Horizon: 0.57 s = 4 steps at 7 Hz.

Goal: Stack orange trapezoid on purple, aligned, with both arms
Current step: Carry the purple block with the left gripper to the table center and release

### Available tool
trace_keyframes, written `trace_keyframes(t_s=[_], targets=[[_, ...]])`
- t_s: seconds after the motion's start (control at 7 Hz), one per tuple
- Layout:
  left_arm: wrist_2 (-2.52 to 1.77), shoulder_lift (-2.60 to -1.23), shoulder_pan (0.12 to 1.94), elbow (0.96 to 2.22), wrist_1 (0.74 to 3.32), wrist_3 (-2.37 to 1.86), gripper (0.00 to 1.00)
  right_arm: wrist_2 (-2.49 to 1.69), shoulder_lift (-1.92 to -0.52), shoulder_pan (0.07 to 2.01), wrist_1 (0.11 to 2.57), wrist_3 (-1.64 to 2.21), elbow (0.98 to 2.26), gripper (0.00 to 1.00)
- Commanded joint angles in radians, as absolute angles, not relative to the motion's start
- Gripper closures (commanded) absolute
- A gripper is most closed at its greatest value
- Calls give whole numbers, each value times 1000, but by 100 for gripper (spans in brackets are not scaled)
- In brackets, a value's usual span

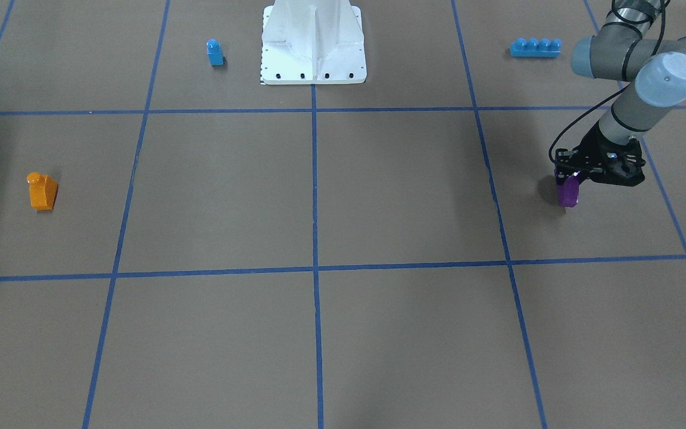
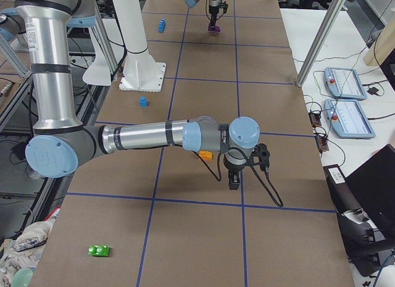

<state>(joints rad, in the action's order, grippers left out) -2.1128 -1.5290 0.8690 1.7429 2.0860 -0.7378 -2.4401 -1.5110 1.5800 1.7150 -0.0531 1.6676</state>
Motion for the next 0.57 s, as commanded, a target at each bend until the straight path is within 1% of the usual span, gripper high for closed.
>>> trace_keyframes(t_s=[0.0,0.29,0.43], targets=[[-2126,-1653,873,1808,1975,-738,100,-2442,-1508,1580,1715,-54,1667,0],[-2105,-1919,823,1783,1774,-736,100,-2441,-1509,1580,1713,-55,1670,0],[-2020,-2066,771,1725,1706,-747,100,-2441,-1509,1580,1715,-54,1667,0]])
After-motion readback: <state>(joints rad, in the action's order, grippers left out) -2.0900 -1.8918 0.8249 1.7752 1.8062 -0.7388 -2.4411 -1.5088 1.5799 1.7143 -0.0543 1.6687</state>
